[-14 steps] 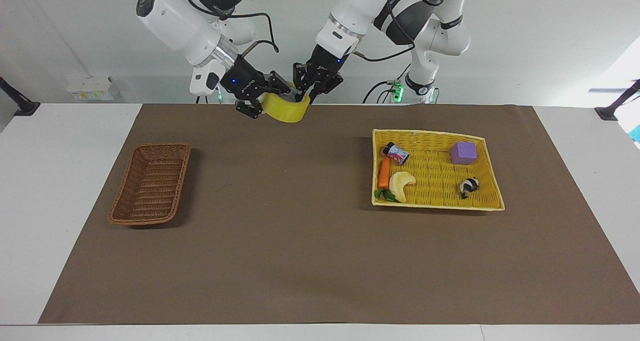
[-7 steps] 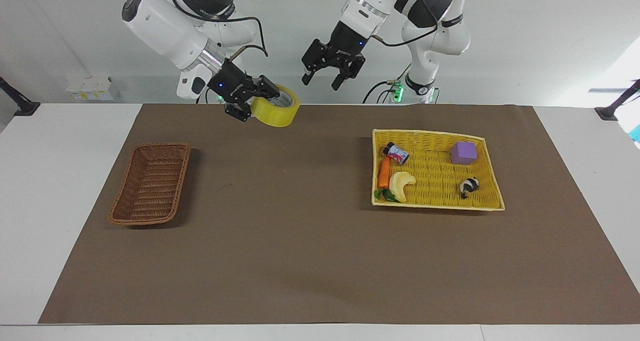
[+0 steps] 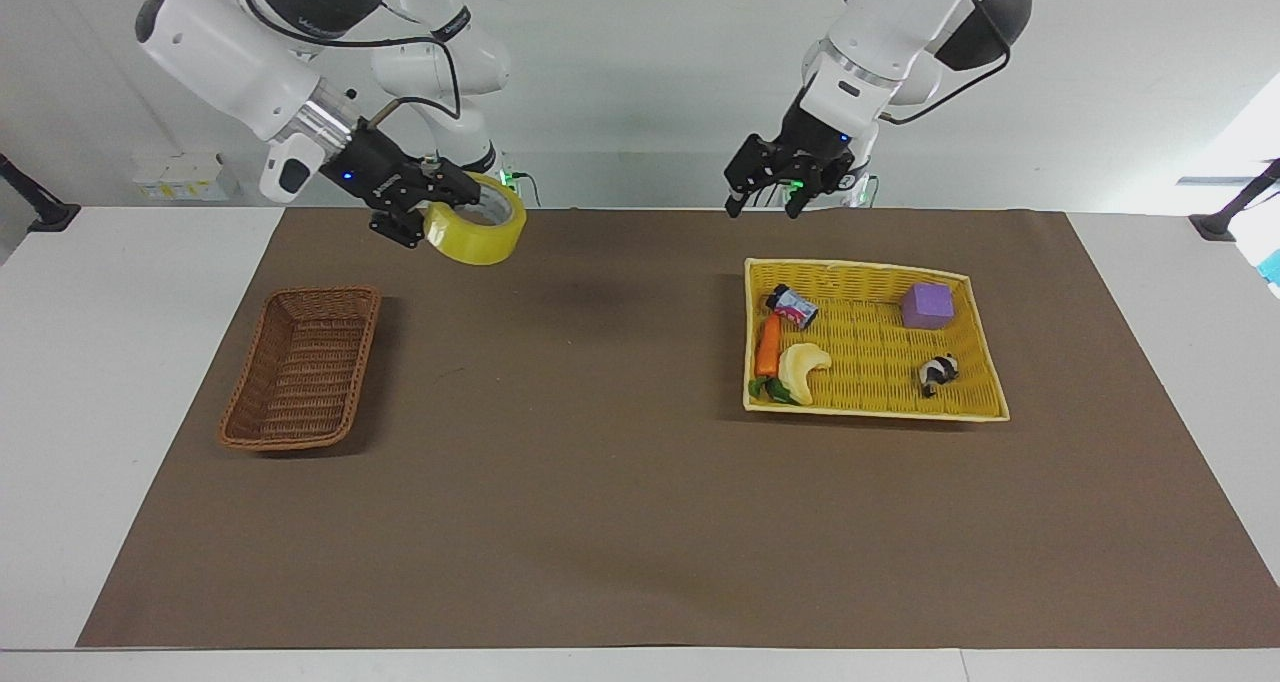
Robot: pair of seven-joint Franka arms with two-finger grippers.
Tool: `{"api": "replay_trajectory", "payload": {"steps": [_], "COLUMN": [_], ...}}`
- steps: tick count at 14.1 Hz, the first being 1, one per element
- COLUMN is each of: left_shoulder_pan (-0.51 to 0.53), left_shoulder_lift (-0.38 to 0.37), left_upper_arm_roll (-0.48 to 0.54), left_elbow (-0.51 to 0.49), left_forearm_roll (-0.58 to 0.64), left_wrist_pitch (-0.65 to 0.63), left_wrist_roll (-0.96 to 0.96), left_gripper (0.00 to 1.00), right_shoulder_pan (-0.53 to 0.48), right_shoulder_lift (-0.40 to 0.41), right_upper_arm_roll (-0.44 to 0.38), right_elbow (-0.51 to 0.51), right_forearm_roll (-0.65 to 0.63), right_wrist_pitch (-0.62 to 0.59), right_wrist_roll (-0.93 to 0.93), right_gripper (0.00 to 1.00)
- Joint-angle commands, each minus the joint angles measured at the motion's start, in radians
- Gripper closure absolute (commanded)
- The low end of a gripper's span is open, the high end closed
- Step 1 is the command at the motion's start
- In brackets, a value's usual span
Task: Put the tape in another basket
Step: 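Carry the tape over the basket while the left gripper withdraws, then lower the tape into the basket and open the right gripper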
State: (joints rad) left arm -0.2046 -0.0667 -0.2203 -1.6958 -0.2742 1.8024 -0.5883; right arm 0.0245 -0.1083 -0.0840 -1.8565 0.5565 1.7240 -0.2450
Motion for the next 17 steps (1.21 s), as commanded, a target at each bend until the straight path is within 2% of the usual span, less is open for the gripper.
{"api": "replay_trajectory", "payload": {"steps": [1, 5, 7, 11, 14, 17], "left_shoulder_pan": [0.098, 0.278, 0.329, 0.386, 0.39, 0.431], "left_shoulder_lift": [-0.01, -0.013, -0.013, -0.01, 0.01, 0.06], "left_upper_arm_roll": [-0.011, -0.011, -0.01, -0.01, -0.01, -0.01], "left_elbow": [-0.004, -0.004, -0.002, 0.008, 0.066, 0.148], "left_forearm_roll": [0.05, 0.099, 0.15, 0.254, 0.297, 0.3], "left_wrist_pitch": [-0.067, -0.155, -0.167, -0.195, -0.233, -0.288], "left_wrist_roll": [0.18, 0.453, 0.522, 0.704, 0.732, 0.736], "left_gripper": [0.0, 0.0, 0.0, 0.0, 0.0, 0.0], "right_shoulder_pan": [-0.038, -0.185, -0.231, -0.267, -0.343, -0.345], "right_shoulder_lift": [0.015, 0.149, 0.189, 0.196, 0.289, 0.325], "right_upper_arm_roll": [0.007, 0.007, 0.006, 0.006, 0.007, 0.006], "right_elbow": [-0.006, -0.007, -0.01, -0.029, -0.03, -0.032], "right_forearm_roll": [-0.133, -0.133, -0.135, -0.158, -0.158, -0.161], "right_wrist_pitch": [-0.004, 0.035, 0.058, 0.059, 0.097, 0.121], "right_wrist_roll": [-0.014, -0.086, -0.16, -0.171, -0.343, -0.378], "right_gripper": [1.0, 1.0, 1.0, 1.0, 1.0, 1.0]}}
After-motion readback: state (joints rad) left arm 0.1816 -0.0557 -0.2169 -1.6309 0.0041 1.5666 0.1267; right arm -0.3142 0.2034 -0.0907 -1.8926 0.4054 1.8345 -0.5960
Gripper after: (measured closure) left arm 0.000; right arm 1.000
